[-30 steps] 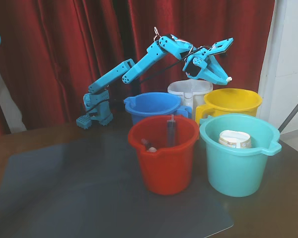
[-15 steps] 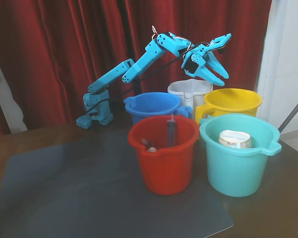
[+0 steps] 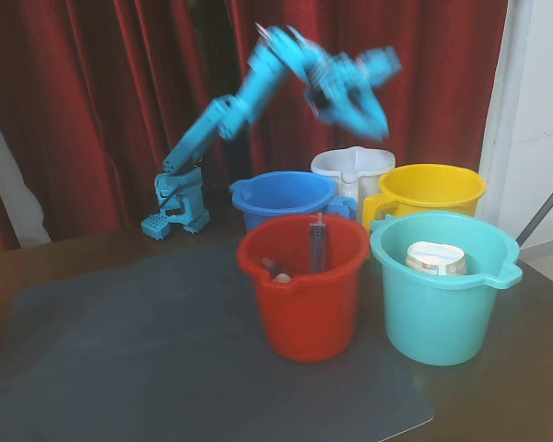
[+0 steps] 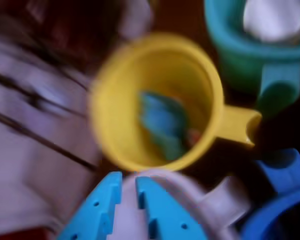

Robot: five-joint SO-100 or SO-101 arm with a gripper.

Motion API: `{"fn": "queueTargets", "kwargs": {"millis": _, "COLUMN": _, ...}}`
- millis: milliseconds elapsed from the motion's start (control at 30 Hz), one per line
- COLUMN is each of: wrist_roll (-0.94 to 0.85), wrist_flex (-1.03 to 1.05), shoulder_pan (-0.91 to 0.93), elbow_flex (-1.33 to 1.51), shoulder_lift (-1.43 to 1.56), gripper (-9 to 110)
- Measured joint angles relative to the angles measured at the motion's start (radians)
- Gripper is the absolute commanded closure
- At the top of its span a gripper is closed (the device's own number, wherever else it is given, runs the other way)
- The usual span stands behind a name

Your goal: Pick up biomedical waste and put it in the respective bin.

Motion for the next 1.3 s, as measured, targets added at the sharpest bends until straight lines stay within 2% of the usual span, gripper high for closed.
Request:
{"fn": "queueTargets", "kwargs": {"millis": 167, "wrist_roll": 0.087, "wrist_flex": 0.002, "shoulder_pan": 0.003, "elbow_flex": -0.015, "shoulder_lift": 0.235, "gripper": 102}}
{"fn": "queueTargets", "kwargs": {"millis": 267, "wrist_roll": -0.003, "wrist_flex": 0.002, "shoulder_pan": 0.003, "elbow_flex": -0.015, "shoulder_lift": 0.311, "gripper": 101}}
{"fn": "queueTargets", "kwargs": {"millis": 400, "wrist_roll": -0.367, "wrist_flex": 0.002, "shoulder_pan": 0.012, "elbow_flex": -0.014, "shoulder_lift": 0.494, "gripper": 101}}
{"fn": "queueTargets", "kwargs": {"millis": 500, "wrist_roll": -0.707, "wrist_flex": 0.002, "shoulder_pan": 0.135, "elbow_flex": 0.049, "shoulder_lift": 0.778, "gripper": 102}}
{"fn": "queueTargets", "kwargs": {"millis": 667, "wrist_roll": -1.097, "wrist_flex": 0.002, "shoulder_pan": 0.33, "elbow_flex": 0.647, "shoulder_lift": 1.275, "gripper": 102}}
{"fn": "queueTargets", "kwargs": {"millis": 767, "wrist_roll": -1.474, "wrist_flex": 0.002, "shoulder_pan": 0.497, "elbow_flex": 0.997, "shoulder_lift": 1.548, "gripper": 102}}
{"fn": "queueTargets", "kwargs": {"millis": 800, "wrist_roll": -1.7, "wrist_flex": 0.002, "shoulder_pan": 0.597, "elbow_flex": 1.155, "shoulder_lift": 1.646, "gripper": 102}}
{"fn": "queueTargets", "kwargs": {"millis": 900, "wrist_roll": -2.062, "wrist_flex": 0.002, "shoulder_pan": 0.828, "elbow_flex": 1.48, "shoulder_lift": 1.764, "gripper": 102}}
{"fn": "queueTargets", "kwargs": {"millis": 1000, "wrist_roll": -2.102, "wrist_flex": 0.002, "shoulder_pan": 1.065, "elbow_flex": 1.861, "shoulder_lift": 1.871, "gripper": 102}}
{"fn": "queueTargets", "kwargs": {"millis": 1100, "wrist_roll": -2.108, "wrist_flex": -0.003, "shoulder_pan": 1.095, "elbow_flex": 2.138, "shoulder_lift": 1.983, "gripper": 102}}
{"fn": "queueTargets", "kwargs": {"millis": 1200, "wrist_roll": -2.094, "wrist_flex": -0.15, "shoulder_pan": 1.095, "elbow_flex": 2.485, "shoulder_lift": 2.12, "gripper": 102}}
{"fn": "queueTargets", "kwargs": {"millis": 1300, "wrist_roll": -2.094, "wrist_flex": -0.252, "shoulder_pan": 1.109, "elbow_flex": 2.706, "shoulder_lift": 2.212, "gripper": 102}}
